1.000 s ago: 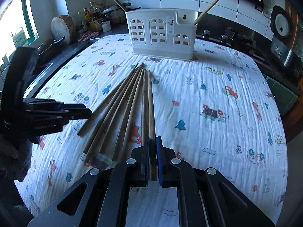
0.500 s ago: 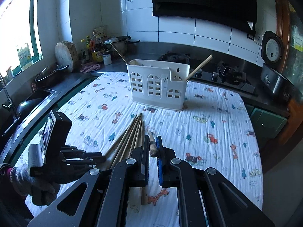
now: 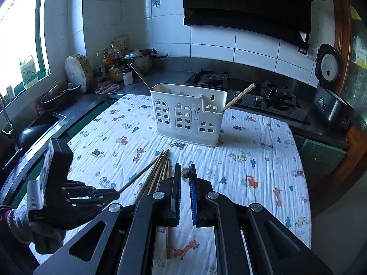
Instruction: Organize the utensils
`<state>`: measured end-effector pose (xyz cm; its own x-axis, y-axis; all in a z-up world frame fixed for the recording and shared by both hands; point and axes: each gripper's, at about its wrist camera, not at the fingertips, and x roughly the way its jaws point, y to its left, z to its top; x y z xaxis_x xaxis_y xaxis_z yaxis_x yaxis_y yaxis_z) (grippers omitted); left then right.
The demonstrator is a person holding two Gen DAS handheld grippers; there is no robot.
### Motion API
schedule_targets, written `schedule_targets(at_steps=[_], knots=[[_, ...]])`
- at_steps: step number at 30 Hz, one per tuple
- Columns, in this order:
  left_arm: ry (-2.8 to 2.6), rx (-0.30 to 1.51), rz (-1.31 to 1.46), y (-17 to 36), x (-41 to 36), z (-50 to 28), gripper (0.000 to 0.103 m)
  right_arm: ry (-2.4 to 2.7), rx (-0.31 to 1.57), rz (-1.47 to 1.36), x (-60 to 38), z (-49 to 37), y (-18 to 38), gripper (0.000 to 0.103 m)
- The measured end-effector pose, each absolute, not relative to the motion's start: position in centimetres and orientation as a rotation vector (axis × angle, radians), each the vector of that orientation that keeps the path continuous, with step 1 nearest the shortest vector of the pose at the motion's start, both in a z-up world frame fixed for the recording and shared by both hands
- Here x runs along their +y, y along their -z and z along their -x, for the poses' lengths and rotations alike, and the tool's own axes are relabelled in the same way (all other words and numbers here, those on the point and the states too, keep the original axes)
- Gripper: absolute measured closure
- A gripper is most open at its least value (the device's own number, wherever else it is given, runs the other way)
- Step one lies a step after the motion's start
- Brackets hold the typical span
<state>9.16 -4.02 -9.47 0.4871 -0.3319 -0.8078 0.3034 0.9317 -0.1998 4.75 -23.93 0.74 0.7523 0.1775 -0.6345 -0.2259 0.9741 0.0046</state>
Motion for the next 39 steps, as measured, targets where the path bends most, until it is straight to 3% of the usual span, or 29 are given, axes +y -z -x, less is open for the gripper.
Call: schedule_targets(at_steps=[10,19,39], knots=[[0.417,0.804,0.032,1.9,-2.7,-10.8,0.098,-0.247,0.686,0.08,-24.8,-7.2,-3.5,0.096],[0.458,0.737,-0.001,-1.1,-3.2,-12.8,0.098,-0.274,0.662,0.068,-25.3,-10.2,-7.4,0.096],[0.47,0.74,0.014,1.6,-2.1,-11.5,0.098,-0.293,0.647,0.06,-24.3,-10.7,-7.5,0.096]])
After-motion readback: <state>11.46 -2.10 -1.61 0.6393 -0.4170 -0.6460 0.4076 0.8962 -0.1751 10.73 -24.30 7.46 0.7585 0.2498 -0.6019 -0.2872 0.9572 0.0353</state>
